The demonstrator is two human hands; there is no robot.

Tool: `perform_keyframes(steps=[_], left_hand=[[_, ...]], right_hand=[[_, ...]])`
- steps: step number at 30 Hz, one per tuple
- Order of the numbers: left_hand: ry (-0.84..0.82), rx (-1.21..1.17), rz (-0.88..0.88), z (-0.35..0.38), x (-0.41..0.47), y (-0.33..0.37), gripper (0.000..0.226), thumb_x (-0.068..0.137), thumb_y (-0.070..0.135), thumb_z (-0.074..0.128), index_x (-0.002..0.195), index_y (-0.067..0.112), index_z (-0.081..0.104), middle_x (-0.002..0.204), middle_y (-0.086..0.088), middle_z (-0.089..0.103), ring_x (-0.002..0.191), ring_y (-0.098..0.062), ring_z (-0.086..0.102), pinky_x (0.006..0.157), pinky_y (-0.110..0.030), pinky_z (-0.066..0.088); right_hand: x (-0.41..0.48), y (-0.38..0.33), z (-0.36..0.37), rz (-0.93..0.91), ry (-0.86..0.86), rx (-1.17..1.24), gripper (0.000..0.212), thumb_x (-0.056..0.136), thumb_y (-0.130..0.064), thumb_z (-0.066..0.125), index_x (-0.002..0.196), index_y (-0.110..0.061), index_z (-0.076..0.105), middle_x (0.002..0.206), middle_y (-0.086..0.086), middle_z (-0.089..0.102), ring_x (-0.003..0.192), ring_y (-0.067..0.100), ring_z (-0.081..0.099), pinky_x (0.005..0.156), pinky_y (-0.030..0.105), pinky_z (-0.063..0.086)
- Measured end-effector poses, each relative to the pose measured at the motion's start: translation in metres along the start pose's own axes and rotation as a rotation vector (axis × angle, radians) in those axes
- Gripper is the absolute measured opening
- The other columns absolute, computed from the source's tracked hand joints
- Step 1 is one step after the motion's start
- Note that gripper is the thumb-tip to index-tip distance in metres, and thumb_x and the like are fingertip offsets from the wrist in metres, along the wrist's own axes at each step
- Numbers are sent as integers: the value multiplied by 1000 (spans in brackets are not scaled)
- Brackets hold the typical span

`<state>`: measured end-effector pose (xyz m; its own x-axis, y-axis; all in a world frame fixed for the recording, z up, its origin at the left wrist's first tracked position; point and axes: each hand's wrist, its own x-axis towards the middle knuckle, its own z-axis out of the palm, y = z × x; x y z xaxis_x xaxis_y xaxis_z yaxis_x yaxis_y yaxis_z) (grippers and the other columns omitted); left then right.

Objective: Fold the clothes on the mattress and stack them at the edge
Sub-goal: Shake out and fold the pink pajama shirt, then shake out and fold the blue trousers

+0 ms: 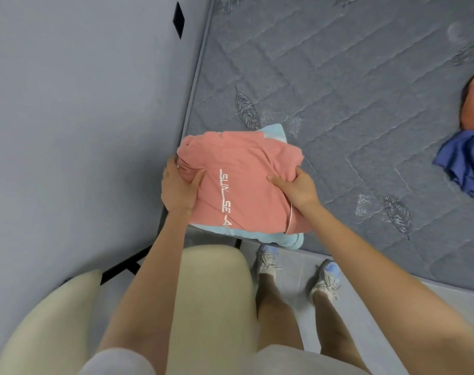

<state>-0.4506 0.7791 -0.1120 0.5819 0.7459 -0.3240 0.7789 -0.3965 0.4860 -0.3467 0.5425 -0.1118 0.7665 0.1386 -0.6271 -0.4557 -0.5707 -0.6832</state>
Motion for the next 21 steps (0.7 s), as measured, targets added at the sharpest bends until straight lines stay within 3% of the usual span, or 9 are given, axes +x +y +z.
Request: perform_keyframes(steps=[3, 6, 8, 11, 17, 21], left_hand=[[122, 160, 81, -12, -15, 19, 85, 81, 50, 68, 148, 14, 28, 149, -18, 31, 136, -36, 30, 109, -48, 23], [78, 214, 200, -24, -42, 55, 76, 86, 37, 63, 149, 14, 27, 154, -15, 23, 141, -33, 23, 116, -46, 15], [-12, 234, 377, -28, -64, 84, 71, 87, 33, 61, 149, 17, 29, 154, -9, 26, 141, -30, 23, 115, -44, 16], [-121, 312, 618, -24, -100, 136, 66, 90, 45, 53, 148, 23, 31, 154, -3, 27, 143, -23, 21, 116, -42, 16], [-140, 350, 753, 16, -174, 238, 67, 88, 55, 55, 147, 32, 33, 158, -4, 23, 146, -24, 15, 116, -45, 3], [-141, 453, 840, 56, -221, 293, 71, 87, 61, 51, 148, 33, 31, 157, -3, 25, 147, -24, 14, 116, -49, 2]], right_hand=[[-11, -1, -18, -63, 76, -126, 64, 76, -42, 78, 123, -5, 55, 122, 13, 58, 109, 25, 55, 95, 40, 45], [-27, 4, -54, -108, 159, -355, 73, 83, -53, 66, 141, -17, 41, 139, 10, 43, 128, 30, 40, 104, 43, 36], [-38, 9, -86, -161, 189, -536, 69, 87, -53, 60, 144, -23, 37, 142, 8, 38, 127, 32, 37, 102, 46, 35], [-54, 11, -140, -167, 200, -682, 68, 89, -53, 56, 147, -26, 33, 150, 7, 31, 134, 31, 30, 105, 46, 31], [-93, 19, -248, -182, 231, -795, 74, 89, -56, 54, 151, -28, 25, 159, 5, 19, 146, 28, 14, 115, 44, 17], [-123, 39, -317, -160, 267, -816, 77, 89, -58, 51, 153, -31, 17, 161, 3, 12, 148, 27, 8, 118, 46, 12]])
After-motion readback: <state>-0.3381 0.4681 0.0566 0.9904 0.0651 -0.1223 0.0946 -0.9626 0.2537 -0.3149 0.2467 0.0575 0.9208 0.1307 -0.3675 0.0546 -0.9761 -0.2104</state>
